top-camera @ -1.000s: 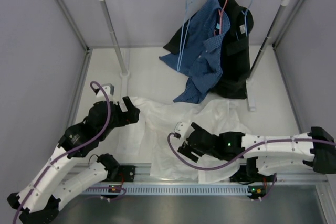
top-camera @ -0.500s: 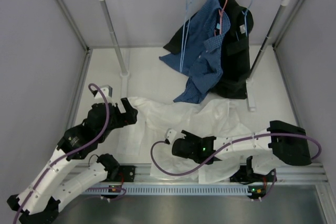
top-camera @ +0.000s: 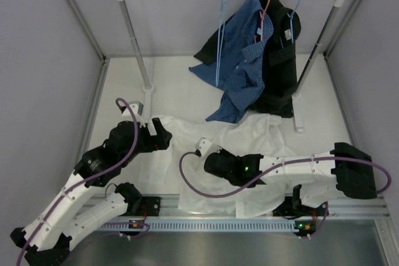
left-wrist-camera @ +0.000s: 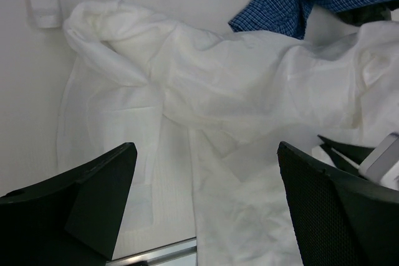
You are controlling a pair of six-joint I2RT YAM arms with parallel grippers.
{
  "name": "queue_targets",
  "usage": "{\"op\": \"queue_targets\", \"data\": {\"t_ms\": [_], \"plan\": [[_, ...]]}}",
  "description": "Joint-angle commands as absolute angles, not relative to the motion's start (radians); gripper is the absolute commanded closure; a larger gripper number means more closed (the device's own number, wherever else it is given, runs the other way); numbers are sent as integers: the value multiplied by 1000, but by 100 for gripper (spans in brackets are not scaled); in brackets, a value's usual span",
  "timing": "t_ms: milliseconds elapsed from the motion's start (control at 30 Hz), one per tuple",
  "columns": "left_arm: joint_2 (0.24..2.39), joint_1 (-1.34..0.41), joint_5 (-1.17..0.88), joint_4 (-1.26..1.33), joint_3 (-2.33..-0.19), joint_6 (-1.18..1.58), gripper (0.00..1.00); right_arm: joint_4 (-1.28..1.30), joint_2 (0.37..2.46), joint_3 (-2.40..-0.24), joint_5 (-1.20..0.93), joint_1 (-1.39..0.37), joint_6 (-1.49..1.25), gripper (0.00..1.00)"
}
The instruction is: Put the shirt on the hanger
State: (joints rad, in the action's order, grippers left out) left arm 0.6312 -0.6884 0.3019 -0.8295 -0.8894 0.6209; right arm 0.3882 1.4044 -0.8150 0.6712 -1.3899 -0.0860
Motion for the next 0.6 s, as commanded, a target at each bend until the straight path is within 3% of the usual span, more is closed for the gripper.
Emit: {"op": "queue_targets", "data": {"t_ms": [0, 133, 333, 467, 567], "plan": [[655, -690, 152, -648, -830, 598, 2, 334, 1296, -905, 615, -1275, -77, 100], [649, -699, -42, -427, -732, 577, 2, 382, 1275, -986, 454, -1128, -60, 100], [621, -749, -23, -243, -644, 528, 2, 475, 1357, -1159, 339, -1013, -41, 100], [690, -862, 112, -203, -618, 526, 2, 520, 1422, -1235, 313, -971, -48, 100], [788, -1015, 358, -196, -627, 529, 3, 537, 1465, -1279, 282, -951, -54, 100]]}}
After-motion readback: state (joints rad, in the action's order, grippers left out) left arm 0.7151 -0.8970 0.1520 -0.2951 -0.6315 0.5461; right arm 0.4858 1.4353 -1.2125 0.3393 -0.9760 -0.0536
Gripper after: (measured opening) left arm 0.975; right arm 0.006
